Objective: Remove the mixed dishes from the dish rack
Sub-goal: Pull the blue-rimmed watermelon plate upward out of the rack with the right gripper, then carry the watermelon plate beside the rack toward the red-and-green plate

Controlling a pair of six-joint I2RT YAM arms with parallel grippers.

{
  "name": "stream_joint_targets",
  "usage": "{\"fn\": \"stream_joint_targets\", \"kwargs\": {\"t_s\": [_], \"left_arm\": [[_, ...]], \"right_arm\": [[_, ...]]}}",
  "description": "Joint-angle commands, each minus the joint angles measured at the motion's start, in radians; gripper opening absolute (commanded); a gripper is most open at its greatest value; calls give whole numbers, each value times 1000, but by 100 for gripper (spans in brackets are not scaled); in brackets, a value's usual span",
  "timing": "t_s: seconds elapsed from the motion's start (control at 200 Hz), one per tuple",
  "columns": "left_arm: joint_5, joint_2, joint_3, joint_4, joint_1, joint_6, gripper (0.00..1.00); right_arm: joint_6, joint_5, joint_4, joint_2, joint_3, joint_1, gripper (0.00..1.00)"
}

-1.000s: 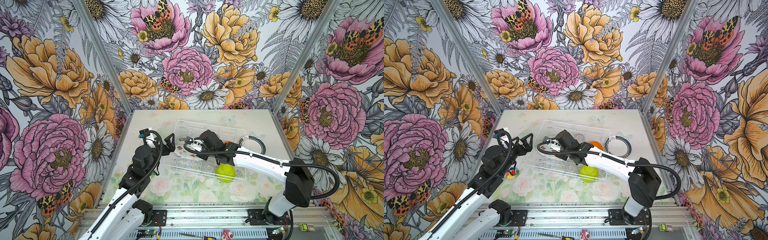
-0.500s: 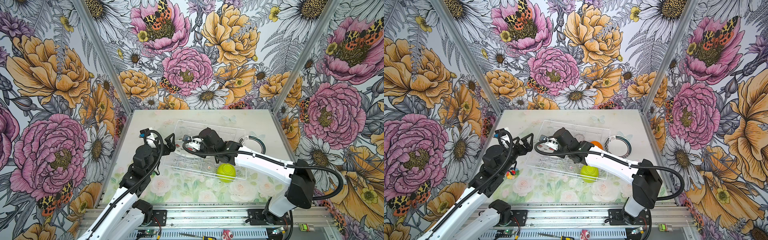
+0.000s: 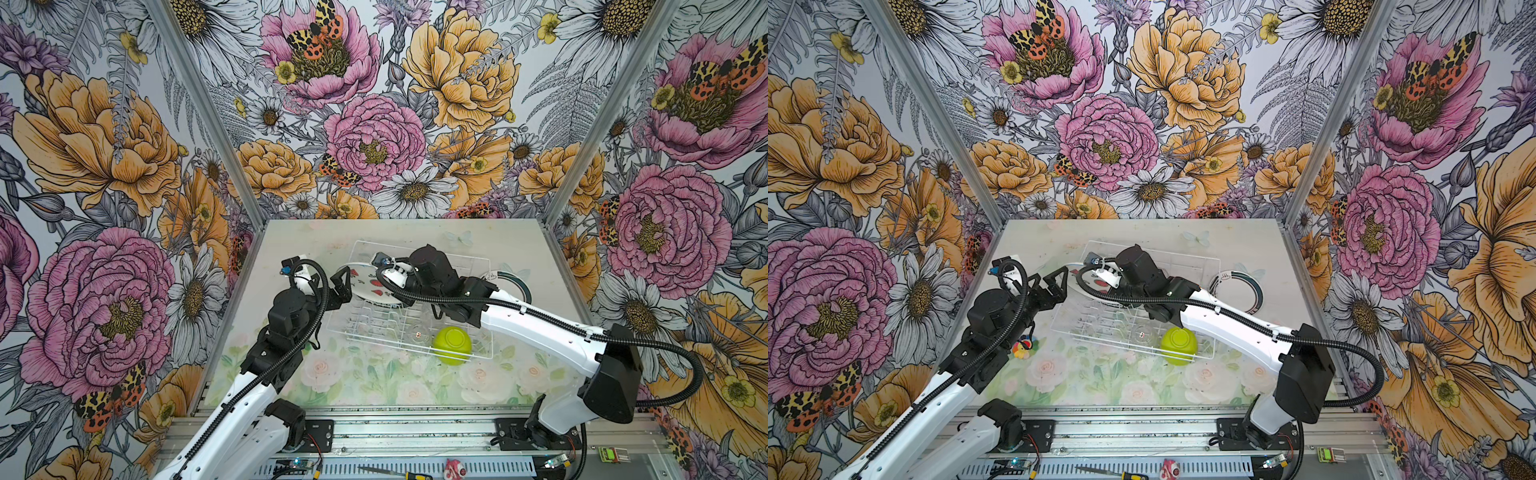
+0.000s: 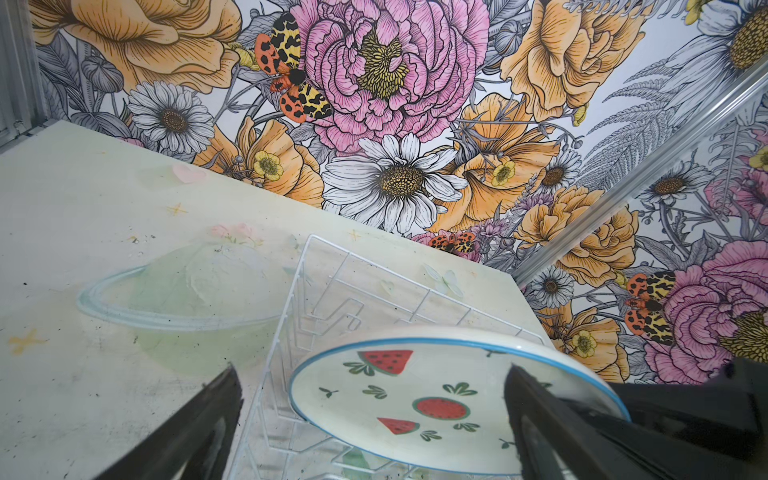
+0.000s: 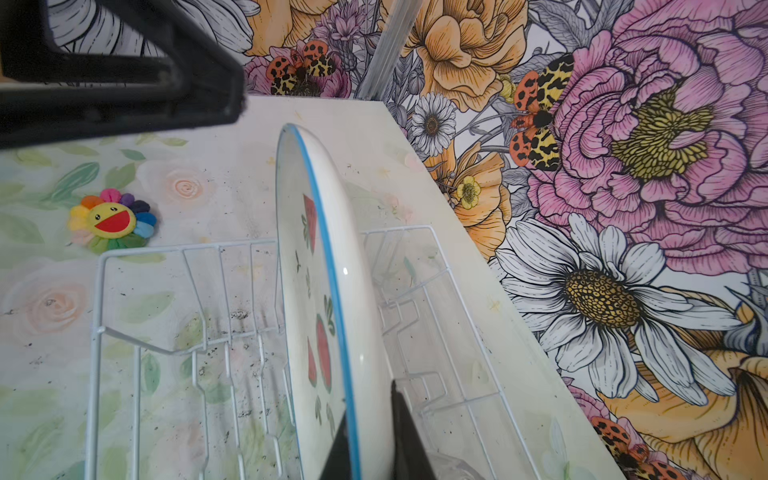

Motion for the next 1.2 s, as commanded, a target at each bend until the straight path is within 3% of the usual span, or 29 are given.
{"fn": "stream_joint_targets", "kwargs": {"t_s": [0.0, 0.21, 0.616, 0.896, 1.191], "left_arm": [[-6, -2, -18, 29, 12, -7, 99], [-2, -4, -20, 29, 12, -10, 99], [12, -8, -28, 43, 13, -21, 99], [23, 1, -27, 48, 12, -25, 99], [25, -1, -31, 52, 12, -27, 98]], "right_arm": [[87, 9, 195, -105, 25, -36, 0], [191, -25, 290, -178, -53, -83, 0], [417, -6, 377, -309, -182, -275, 0], [508, -33, 404, -385, -250, -359, 0], [652, 89, 384, -552, -377, -538, 0]]}}
